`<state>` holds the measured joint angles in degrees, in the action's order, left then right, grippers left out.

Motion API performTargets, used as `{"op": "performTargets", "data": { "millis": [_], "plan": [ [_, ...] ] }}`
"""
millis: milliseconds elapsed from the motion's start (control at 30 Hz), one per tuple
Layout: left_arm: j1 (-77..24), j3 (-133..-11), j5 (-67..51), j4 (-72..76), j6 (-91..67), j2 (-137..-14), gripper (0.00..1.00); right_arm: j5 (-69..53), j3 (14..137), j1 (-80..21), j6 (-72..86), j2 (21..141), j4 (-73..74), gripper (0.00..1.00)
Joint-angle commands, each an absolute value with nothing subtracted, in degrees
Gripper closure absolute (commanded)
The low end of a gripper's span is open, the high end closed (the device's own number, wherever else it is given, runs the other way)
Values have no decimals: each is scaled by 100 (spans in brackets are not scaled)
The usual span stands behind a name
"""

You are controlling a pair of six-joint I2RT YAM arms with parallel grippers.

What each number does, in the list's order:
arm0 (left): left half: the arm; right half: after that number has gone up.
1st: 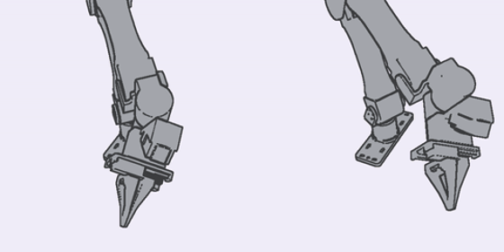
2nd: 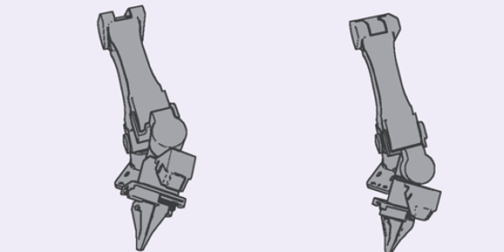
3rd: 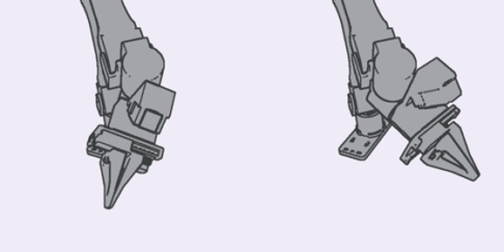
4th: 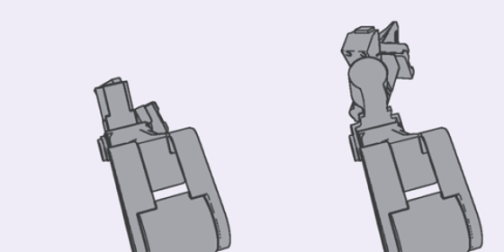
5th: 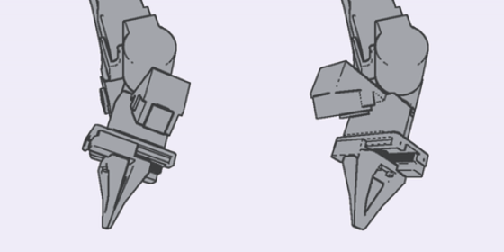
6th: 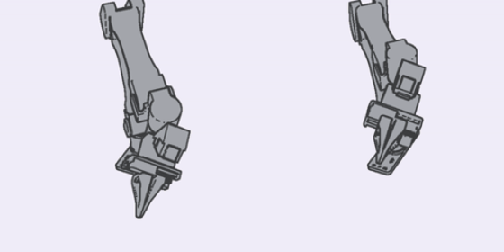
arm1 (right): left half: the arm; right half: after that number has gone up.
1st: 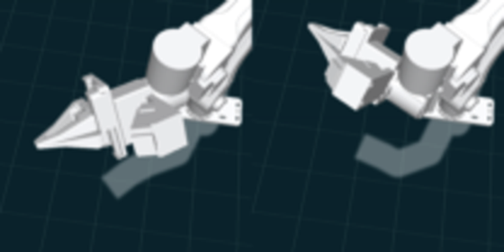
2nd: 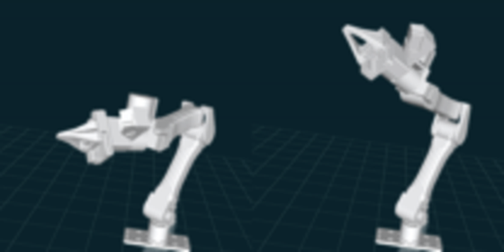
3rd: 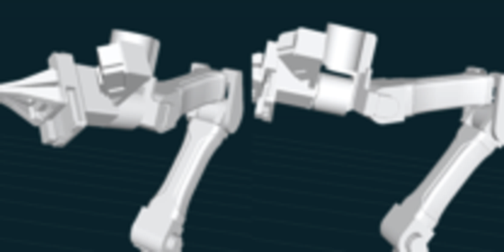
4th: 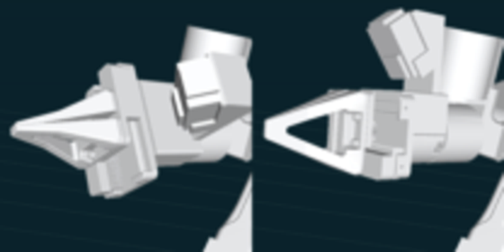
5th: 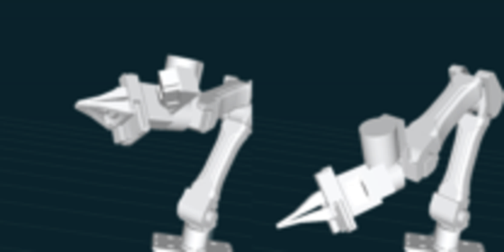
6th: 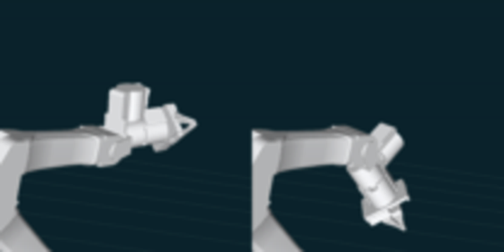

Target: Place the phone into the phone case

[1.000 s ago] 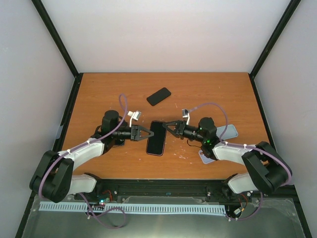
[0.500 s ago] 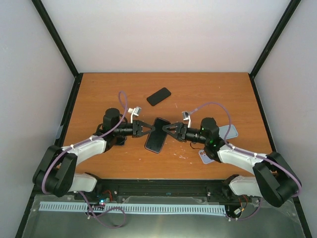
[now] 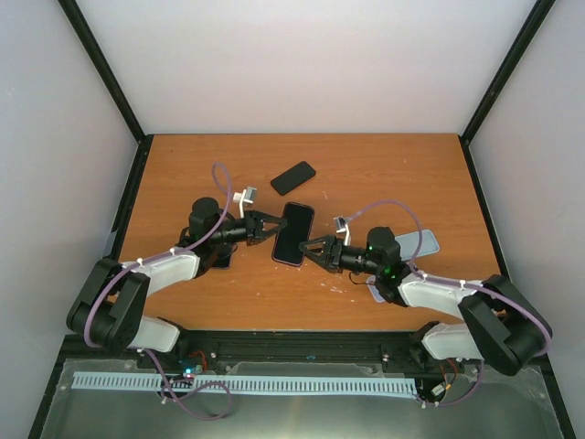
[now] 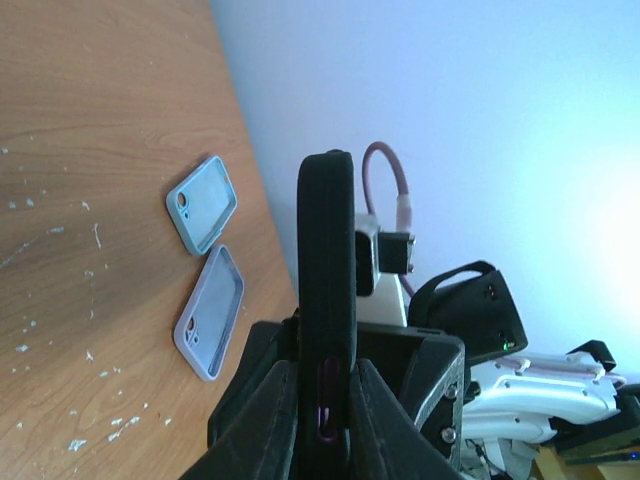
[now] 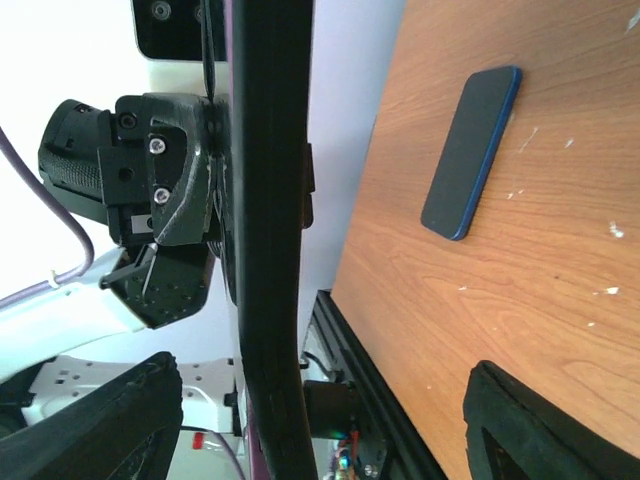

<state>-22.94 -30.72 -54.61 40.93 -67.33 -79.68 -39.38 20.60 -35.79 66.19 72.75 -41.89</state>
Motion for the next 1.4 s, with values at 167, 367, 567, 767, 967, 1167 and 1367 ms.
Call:
{"op": "performTargets", "data": {
  "millis": [167, 367, 567, 767, 967, 1167, 1367],
  "plan": [
    [-2281, -3222, -4968, 4875, -7186, -7909, 91, -3949, 2063, -3874, 7520, 7955, -6146, 33],
    [-2283, -3199, -4840, 4836, -7191, -7977, 91, -3886, 2068, -4024, 7621, 8176, -6492, 44],
    [-2278, -3188, -4612, 4506, -6919, -7989, 91, -3830, 2055, -4039, 7632, 8166, -6455, 61],
    [-2281, -3225, -4463, 4151, -6623, -8024, 91, -3780, 2030, -4042, 7609, 8177, -6362, 83],
    [-2285, -3309, -4335, 3625, -6243, -7992, 91, -3762, 2039, -4041, 7640, 8227, -6425, 94],
    [-2284, -3270, -4367, 3536, -6089, -7866, 90, -3761, 2059, -4042, 7728, 8312, -6489, 97],
    [-2285, -3244, -4790, 3512, -6052, -7733, 71, -3708, 2054, -4034, 7683, 8352, -6715, 97]
  ]
}}
